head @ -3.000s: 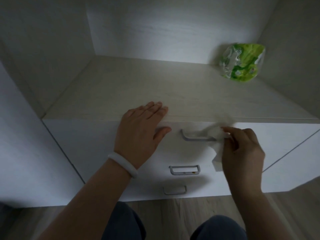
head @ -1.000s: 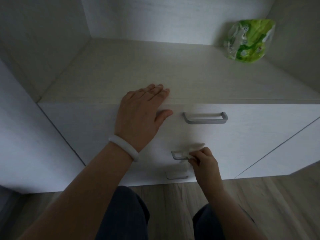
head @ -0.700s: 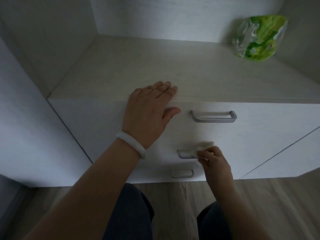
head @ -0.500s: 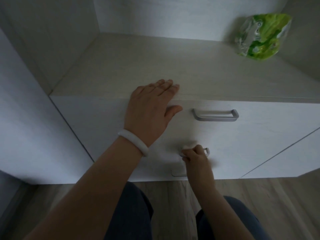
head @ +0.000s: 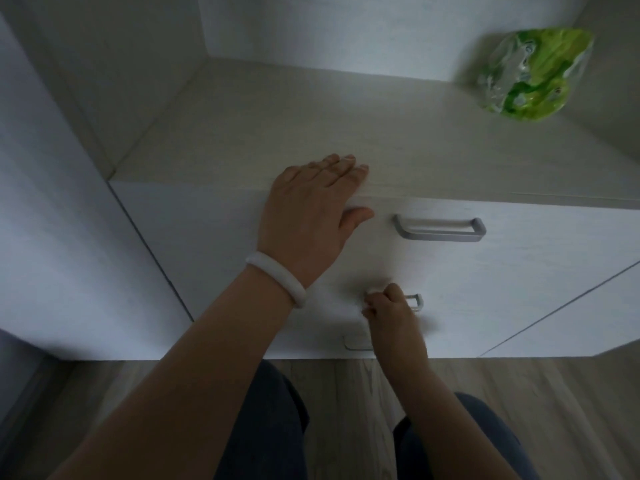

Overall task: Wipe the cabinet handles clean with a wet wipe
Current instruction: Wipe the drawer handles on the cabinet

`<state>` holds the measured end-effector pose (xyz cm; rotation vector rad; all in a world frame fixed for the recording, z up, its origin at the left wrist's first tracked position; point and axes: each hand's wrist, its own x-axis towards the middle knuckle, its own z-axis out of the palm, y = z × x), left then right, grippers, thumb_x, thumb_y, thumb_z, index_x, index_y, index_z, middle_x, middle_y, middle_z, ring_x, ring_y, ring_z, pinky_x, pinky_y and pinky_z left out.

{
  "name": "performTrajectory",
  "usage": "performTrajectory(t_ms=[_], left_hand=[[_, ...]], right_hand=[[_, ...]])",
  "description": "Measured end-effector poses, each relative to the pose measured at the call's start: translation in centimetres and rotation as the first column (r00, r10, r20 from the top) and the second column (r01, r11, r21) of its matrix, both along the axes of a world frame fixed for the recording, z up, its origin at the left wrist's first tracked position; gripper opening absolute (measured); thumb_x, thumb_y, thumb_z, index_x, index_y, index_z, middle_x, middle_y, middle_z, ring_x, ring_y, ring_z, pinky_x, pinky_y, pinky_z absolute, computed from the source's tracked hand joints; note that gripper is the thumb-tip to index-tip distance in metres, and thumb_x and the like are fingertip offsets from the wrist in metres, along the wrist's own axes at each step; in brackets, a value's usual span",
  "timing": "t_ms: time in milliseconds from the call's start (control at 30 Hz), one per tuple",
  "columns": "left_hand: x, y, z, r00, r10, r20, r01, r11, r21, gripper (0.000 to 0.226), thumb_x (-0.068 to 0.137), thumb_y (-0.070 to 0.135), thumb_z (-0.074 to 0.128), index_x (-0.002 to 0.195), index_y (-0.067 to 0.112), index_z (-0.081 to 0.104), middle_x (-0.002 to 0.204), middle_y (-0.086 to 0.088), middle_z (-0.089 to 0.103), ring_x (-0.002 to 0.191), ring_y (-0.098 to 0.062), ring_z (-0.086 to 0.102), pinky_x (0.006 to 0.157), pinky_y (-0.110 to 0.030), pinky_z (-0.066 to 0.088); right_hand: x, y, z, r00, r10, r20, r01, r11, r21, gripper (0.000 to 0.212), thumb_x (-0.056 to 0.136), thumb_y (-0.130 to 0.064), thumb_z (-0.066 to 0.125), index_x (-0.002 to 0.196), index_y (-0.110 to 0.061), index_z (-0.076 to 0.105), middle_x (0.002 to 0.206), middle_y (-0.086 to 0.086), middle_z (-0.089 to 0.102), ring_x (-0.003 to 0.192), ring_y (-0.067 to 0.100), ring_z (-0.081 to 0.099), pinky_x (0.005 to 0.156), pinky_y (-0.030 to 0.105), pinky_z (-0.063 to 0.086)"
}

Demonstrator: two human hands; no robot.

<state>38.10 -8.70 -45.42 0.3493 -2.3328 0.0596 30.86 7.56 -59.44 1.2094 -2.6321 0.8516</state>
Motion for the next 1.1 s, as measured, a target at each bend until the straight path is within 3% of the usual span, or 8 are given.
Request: performTrajectory(t_ms=[67, 300, 400, 467, 533, 733, 867, 1100], left_hand=[[0.1, -0.1, 0.0, 1.000, -0.004, 0.004, 0.004, 1.000, 0.000, 0.049, 0.092, 0.050, 0.049, 0.131, 0.021, 0.058, 0.137, 0.000, 0.057, 0.127, -0.018, 0.052, 0.101, -0.034, 0.033], [-0.1, 0.0, 0.0, 1.000, -0.007, -0.014, 0.007, 1.000, -0.004, 0.049, 0.089, 0.050, 0.050, 0.127, 0.019, 0.062, 0.133, -0.001, 0.061, 0.123, -0.019, 0.056, 0.098, -0.032, 0.029], [-0.1, 0.0, 0.0, 1.000, 0.007, -0.006, -0.007, 1.000, -0.004, 0.050, 0.089, 0.050, 0.049, 0.127, 0.020, 0.061, 0.133, -0.001, 0.060, 0.123, -0.019, 0.056, 0.097, -0.032, 0.028], [-0.1, 0.0, 0.1, 1.000, 0.001, -0.006, -0.001, 1.000, -0.006, 0.049, 0.089, 0.050, 0.050, 0.127, 0.020, 0.061, 0.133, -0.001, 0.060, 0.123, -0.019, 0.056, 0.097, -0.032, 0.028], [-0.1, 0.0, 0.1, 1.000, -0.006, 0.000, 0.006, 1.000, -0.003, 0.049, 0.090, 0.049, 0.050, 0.127, 0.020, 0.061, 0.134, -0.001, 0.060, 0.124, -0.019, 0.056, 0.097, -0.032, 0.028], [0.0, 0.0, 0.1, 1.000, 0.006, 0.005, -0.006, 1.000, 0.001, 0.050, 0.090, 0.049, 0.051, 0.129, 0.020, 0.060, 0.135, -0.001, 0.059, 0.125, -0.019, 0.055, 0.098, -0.031, 0.026], [0.0, 0.1, 0.1, 1.000, -0.007, 0.002, 0.007, 1.000, 0.000, 0.049, 0.090, 0.049, 0.051, 0.129, 0.020, 0.060, 0.134, -0.001, 0.059, 0.124, -0.019, 0.055, 0.099, -0.034, 0.033], [0.1, -0.1, 0.1, 1.000, -0.007, 0.005, 0.007, 1.000, -0.007, 0.050, 0.091, 0.050, 0.049, 0.130, 0.020, 0.059, 0.136, -0.001, 0.058, 0.126, -0.019, 0.054, 0.100, -0.032, 0.028]], right_hand=[[-0.5, 0.3, 0.2, 1.000, 0.014, 0.018, -0.014, 1.000, 0.003, 0.005, 0.080, -0.006, 0.073, 0.083, -0.003, 0.070, 0.088, 0.005, 0.056, 0.066, 0.014, 0.054, 0.058, 0.011, 0.035], [-3.0, 4.1, 0.7, 0.984, -0.165, -0.059, 0.165, 0.986, -0.011, 0.014, 0.068, -0.004, 0.081, 0.073, -0.009, 0.069, 0.090, 0.001, 0.057, 0.083, 0.018, 0.050, 0.065, 0.021, 0.038], [-0.8, 1.4, 0.7, 0.996, -0.085, -0.034, 0.082, 0.993, -0.082, 0.019, 0.070, 0.006, 0.076, 0.067, -0.006, 0.062, 0.086, 0.003, 0.054, 0.076, 0.014, 0.045, 0.070, 0.004, 0.031], [0.3, -0.3, 0.6, 0.999, -0.010, -0.031, 0.008, 0.998, -0.069, 0.019, 0.070, 0.006, 0.075, 0.065, -0.004, 0.060, 0.082, 0.009, 0.058, 0.074, 0.018, 0.048, 0.069, 0.009, 0.031], [0.3, -1.1, 0.8, 0.998, -0.016, 0.064, 0.023, 0.994, -0.103, 0.016, 0.075, 0.001, 0.072, 0.069, -0.004, 0.058, 0.085, 0.010, 0.058, 0.079, 0.022, 0.053, 0.067, 0.019, 0.034], [0.9, -0.6, 0.3, 0.974, -0.099, 0.202, 0.151, 0.954, -0.259, 0.009, 0.084, -0.006, 0.067, 0.088, -0.008, 0.059, 0.095, -0.002, 0.052, 0.082, 0.011, 0.049, 0.069, 0.006, 0.035], [0.8, -0.9, -0.9, 0.996, -0.048, 0.072, 0.060, 0.981, -0.182, 0.015, 0.077, 0.003, 0.071, 0.084, -0.002, 0.058, 0.099, 0.008, 0.051, 0.083, 0.017, 0.050, 0.076, 0.012, 0.036], [-2.8, 3.7, -0.4, 0.992, 0.046, -0.120, -0.045, 0.999, 0.010, 0.025, 0.072, 0.006, 0.073, 0.073, -0.011, 0.055, 0.084, 0.000, 0.049, 0.073, 0.015, 0.047, 0.058, 0.023, 0.039]])
